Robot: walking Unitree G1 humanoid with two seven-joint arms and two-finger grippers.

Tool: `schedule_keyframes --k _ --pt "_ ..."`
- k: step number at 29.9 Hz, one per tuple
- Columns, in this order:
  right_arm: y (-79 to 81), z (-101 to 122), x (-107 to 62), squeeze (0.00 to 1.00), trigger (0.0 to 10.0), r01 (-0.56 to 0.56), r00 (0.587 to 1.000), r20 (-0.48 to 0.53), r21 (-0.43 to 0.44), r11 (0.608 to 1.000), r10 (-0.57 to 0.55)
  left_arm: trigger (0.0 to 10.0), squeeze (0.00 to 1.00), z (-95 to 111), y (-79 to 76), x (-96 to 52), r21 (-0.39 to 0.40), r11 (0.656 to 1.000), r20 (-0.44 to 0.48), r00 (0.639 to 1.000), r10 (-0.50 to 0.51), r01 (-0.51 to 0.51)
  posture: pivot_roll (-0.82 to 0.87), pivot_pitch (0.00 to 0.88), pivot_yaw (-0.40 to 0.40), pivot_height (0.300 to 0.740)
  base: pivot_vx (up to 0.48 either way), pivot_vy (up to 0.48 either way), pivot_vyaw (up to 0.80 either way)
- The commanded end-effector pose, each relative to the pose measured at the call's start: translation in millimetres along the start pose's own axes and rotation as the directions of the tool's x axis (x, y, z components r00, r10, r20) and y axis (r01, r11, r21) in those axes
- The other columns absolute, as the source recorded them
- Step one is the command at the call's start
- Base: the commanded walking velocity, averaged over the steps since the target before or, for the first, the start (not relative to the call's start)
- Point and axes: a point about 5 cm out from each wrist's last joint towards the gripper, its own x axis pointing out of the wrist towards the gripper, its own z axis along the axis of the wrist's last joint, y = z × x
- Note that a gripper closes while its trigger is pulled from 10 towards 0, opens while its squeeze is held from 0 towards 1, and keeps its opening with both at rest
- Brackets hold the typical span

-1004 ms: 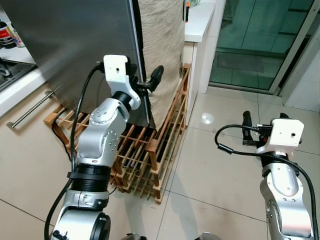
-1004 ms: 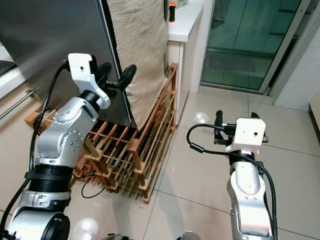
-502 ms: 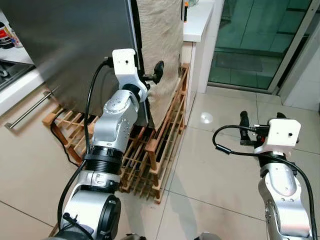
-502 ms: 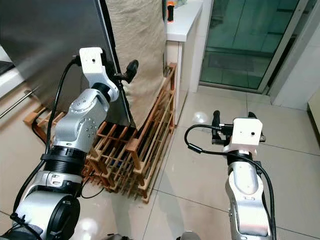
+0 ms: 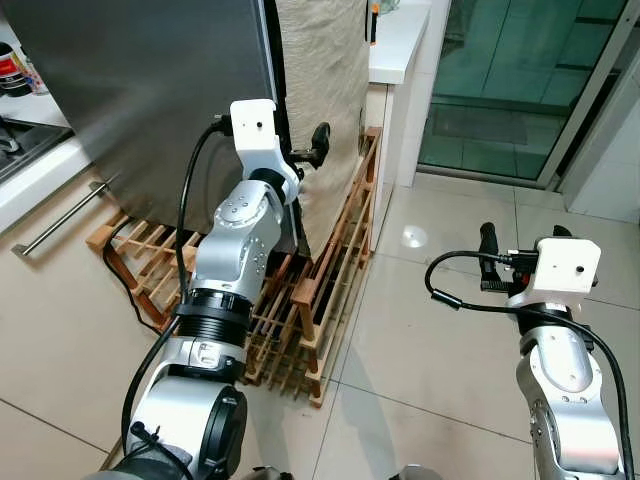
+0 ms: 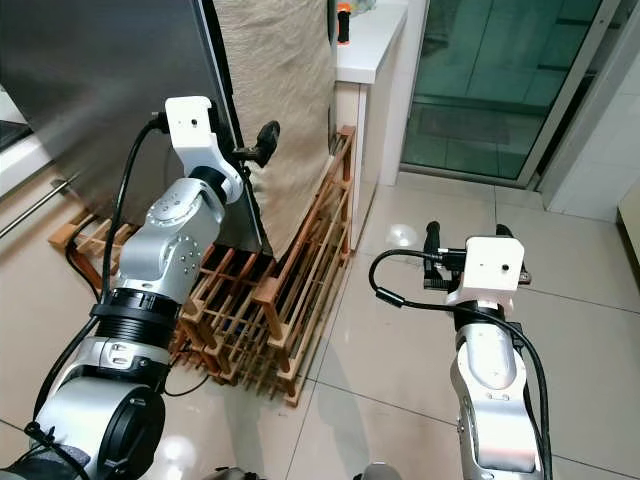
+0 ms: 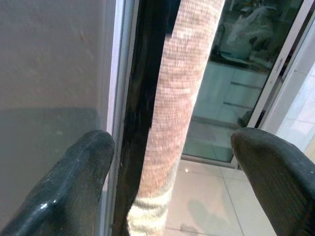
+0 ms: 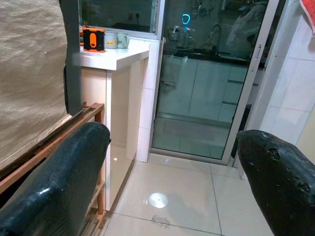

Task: Restocking fridge

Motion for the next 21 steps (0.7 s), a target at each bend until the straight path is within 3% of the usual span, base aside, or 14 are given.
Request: schedule_keyframes --k 1,5,9,15,16,18,19,20,21 --pt "2.8 -0.3 1.4 0.0 10.0 -0.004 1.0 0.004 -0.003 1.0 0.004 10.0 0.0 2.9 -1.7 3.3 -0.014 1.0 -0.007 1.0 -0.008 0.008 -0.22 0.0 0.097 0.72 0.0 0.0 0.0" --pt "3.3 -0.7 2.1 0.0 10.0 -0.006 1.0 0.004 -0.003 1.0 0.006 10.0 0.0 -3.0 -12.2 5.4 -0.024 0.997 -0.034 0.997 -0.069 0.068 -0.22 0.0 0.096 0.72 0.0 0.0 0.0" --pt "3.1 -0.7 3.5 0.0 10.0 -0.007 1.0 0.006 -0.003 1.0 0.007 10.0 0.0 0.1 -22.7 10.7 -0.02 0.994 0.0 0.994 -0.11 0.11 -0.22 0.0 0.094 0.72 0.0 0.0 0.0" --pt "3.9 1.8 5.8 0.0 10.0 -0.01 1.0 0.02 -0.004 1.0 0.01 10.0 0.0 13.9 -61.9 28.2 -0.014 0.968 0.049 0.967 -0.25 0.251 -0.26 0.0 0.11 0.72 0.0 0.0 0.0" --pt "3.9 2.1 5.6 0.0 10.0 -0.01 1.0 0.022 -0.003 1.0 0.01 10.0 0.0 12.9 -73.8 29.1 -0.029 0.952 0.044 0.952 -0.303 0.305 -0.27 0.0 0.116 0.72 0.0 0.0 0.0" --pt "3.9 2.2 5.5 0.0 10.0 -0.01 1.0 0.023 -0.003 1.0 0.01 10.0 0.0 12.1 -81.8 29.3 -0.041 0.939 0.04 0.94 -0.339 0.34 -0.27 0.0 0.116 0.72 0.0 0.0 0.0" --pt "4.4 2.3 4.9 0.0 10.0 -0.011 1.0 0.024 -0.003 1.0 0.011 10.0 0.0 10.8 -99.2 28.8 -0.065 0.912 0.041 0.915 -0.402 0.404 -0.29 0.0 0.121 0.72 0.0 0.0 0.0" --pt "6.5 3.0 3.6 0.0 10.0 -0.022 0.999 0.026 -0.001 1.0 0.022 10.0 0.0 8.7 -132.0 25.5 -0.138 0.844 0.052 0.854 -0.517 0.519 -0.29 0.0 0.121 0.72 0.0 0.0 0.0" --pt "6.5 3.0 3.6 0.0 10.0 -0.022 0.999 0.026 -0.001 1.0 0.022 10.0 0.0 8.7 -132.0 25.5 -0.138 0.844 0.052 0.854 -0.517 0.519 -0.29 0.0 0.121 0.72 0.0 0.0 0.0"
